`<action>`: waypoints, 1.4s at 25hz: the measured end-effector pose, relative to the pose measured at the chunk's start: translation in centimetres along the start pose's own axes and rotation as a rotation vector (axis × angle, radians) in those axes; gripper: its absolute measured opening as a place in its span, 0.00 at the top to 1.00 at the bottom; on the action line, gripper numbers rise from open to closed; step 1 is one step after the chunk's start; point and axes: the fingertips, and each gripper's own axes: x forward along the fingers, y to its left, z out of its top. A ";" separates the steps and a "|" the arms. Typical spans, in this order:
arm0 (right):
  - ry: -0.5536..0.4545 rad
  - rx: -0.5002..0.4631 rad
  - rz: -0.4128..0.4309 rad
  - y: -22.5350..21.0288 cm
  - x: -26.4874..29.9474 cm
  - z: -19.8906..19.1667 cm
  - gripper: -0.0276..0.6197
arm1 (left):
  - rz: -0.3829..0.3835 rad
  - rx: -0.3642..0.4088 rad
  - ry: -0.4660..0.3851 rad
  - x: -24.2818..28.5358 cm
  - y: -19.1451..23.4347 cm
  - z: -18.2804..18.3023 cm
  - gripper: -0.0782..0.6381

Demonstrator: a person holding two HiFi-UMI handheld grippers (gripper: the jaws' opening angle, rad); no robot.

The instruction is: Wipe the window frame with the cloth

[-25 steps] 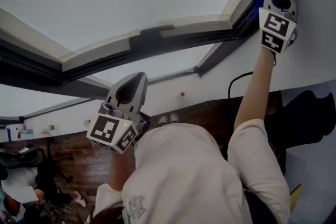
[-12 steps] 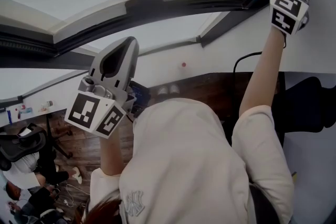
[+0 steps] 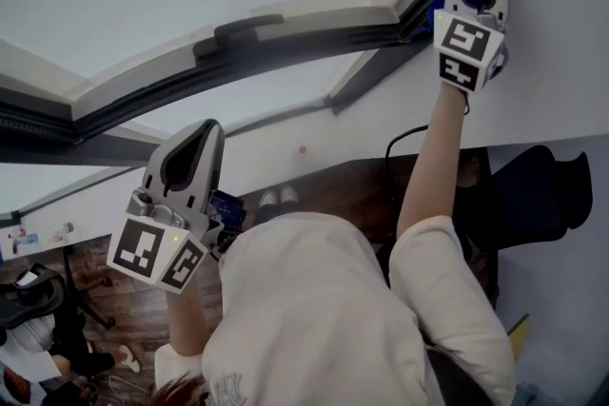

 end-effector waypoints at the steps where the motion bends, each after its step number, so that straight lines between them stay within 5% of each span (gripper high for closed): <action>1: 0.002 0.001 0.007 0.3 -0.1 -0.2 0.81 | -0.005 -0.004 0.003 0.0 -0.2 -0.1 0.88; 35: 0.161 -0.046 0.143 8.7 -1.6 -8.5 0.81 | -0.026 -0.046 0.038 0.1 -2.5 -1.0 0.88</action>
